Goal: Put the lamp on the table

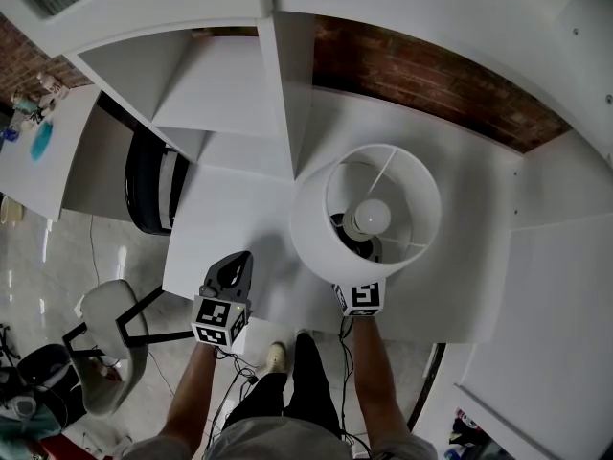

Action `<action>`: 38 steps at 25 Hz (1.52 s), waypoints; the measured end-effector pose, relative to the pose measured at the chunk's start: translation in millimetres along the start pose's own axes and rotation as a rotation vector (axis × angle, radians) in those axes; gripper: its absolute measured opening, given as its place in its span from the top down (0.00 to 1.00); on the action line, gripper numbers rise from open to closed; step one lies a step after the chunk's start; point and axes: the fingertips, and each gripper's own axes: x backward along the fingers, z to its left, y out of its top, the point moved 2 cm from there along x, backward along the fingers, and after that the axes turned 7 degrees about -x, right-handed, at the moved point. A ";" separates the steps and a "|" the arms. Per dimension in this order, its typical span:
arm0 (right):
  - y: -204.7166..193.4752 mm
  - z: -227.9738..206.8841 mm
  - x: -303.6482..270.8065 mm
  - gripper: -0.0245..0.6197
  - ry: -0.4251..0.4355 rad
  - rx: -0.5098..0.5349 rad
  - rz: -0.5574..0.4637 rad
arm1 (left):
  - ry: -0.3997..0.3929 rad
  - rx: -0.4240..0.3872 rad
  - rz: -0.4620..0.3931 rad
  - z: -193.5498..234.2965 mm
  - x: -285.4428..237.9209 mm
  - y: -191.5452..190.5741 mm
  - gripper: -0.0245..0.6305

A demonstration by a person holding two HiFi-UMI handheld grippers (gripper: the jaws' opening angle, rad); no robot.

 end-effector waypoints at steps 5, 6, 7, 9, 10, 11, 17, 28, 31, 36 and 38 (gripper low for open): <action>1.4 1.4 0.4 0.70 -0.008 0.009 -0.013 | -0.007 -0.008 0.019 -0.8 1.6 -5.0 0.96; 1.3 0.9 0.5 0.70 -0.010 0.008 -0.017 | -0.006 -0.012 0.013 -1.4 1.2 -4.7 0.96; 1.1 0.5 0.6 0.70 -0.012 0.008 -0.021 | -0.006 -0.016 0.006 -1.9 0.8 -4.0 0.96; 1.5 1.0 0.4 0.70 -0.014 0.007 -0.029 | -0.009 -0.020 0.004 -3.3 1.2 -3.7 0.96; 1.2 1.6 0.4 0.70 -0.016 0.007 -0.034 | -0.012 -0.019 0.008 -4.3 2.0 -4.3 0.96; -0.1 2.0 0.8 0.70 -0.018 0.008 -0.040 | -0.013 -0.020 0.009 -5.2 3.0 -5.0 0.96; -1.0 1.4 0.1 0.70 -0.017 -0.011 -0.053 | -0.008 -0.030 0.005 -8.0 7.9 -4.6 0.96; -5.9 4.0 1.2 0.52 0.035 -0.048 -0.004 | 0.018 -0.030 -0.020 -7.6 12.5 7.3 0.96; -7.8 3.3 3.9 0.52 0.035 -0.047 0.000 | 0.021 -0.033 -0.024 -8.9 11.7 8.6 0.96; -8.9 2.8 14.2 0.52 0.034 -0.044 0.013 | 0.003 -0.031 -0.009 -15.7 13.0 11.3 0.96; -9.3 2.4 20.0 0.52 0.030 -0.047 0.026 | 0.000 -0.030 -0.013 -18.8 14.4 13.2 0.96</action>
